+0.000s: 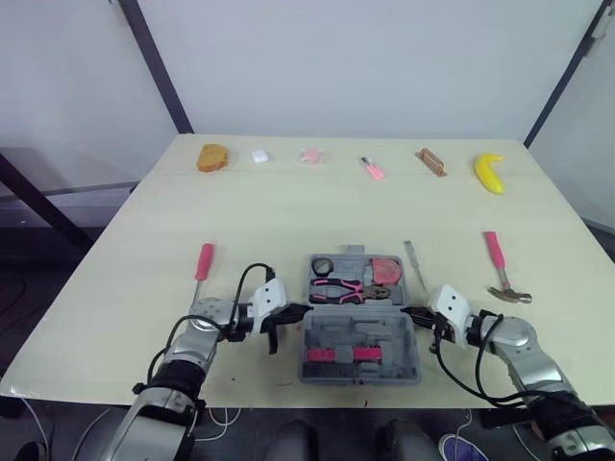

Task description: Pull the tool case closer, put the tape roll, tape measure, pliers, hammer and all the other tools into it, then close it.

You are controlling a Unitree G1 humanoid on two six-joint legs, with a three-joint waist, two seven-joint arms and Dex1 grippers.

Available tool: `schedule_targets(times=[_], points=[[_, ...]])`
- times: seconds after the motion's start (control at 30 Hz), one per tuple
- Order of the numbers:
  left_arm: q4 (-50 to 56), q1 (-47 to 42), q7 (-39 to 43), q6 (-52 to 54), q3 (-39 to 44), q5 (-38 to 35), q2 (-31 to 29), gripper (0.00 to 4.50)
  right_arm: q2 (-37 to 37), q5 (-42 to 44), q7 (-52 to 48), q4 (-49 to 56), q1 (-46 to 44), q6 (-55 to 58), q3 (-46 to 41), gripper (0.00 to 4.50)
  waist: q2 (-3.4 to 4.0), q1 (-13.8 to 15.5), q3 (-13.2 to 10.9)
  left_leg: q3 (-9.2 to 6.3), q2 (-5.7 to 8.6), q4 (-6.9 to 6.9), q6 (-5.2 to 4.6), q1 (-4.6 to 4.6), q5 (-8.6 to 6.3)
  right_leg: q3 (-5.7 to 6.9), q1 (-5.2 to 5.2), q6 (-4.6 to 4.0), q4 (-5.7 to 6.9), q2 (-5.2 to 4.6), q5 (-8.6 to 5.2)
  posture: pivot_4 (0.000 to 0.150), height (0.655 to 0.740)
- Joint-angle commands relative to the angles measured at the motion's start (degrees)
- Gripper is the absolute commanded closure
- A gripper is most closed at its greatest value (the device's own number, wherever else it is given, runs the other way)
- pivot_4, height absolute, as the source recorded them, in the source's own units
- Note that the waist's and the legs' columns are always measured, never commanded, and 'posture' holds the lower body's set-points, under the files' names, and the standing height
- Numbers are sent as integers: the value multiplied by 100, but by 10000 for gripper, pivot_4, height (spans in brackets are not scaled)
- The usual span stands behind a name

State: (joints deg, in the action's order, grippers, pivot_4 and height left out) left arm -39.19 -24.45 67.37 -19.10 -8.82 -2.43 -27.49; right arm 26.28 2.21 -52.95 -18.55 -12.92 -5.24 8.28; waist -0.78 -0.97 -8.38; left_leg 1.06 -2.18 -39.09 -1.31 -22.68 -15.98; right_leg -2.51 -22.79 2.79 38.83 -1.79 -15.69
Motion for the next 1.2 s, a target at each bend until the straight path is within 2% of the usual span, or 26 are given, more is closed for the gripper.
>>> schedule_targets(times=[0.03, 1.2], points=[[167, 87, 106, 15, -144, 2, 61, 44333, -145, 114, -75, 256, -107, -202, 123, 45000, 0, 0, 0, 0, 0, 0, 0, 0, 0, 0, 0, 0, 0, 0, 0, 1500, 7400], [71, 133, 64, -23, -14, -20, -148, 44333, 186, 61, 200, 99, -5, -156, -181, 45000, 0, 8, 0, 1, 0, 0, 0, 0, 0, -1, -1, 0, 0, 0, 0, 1500, 7400]])
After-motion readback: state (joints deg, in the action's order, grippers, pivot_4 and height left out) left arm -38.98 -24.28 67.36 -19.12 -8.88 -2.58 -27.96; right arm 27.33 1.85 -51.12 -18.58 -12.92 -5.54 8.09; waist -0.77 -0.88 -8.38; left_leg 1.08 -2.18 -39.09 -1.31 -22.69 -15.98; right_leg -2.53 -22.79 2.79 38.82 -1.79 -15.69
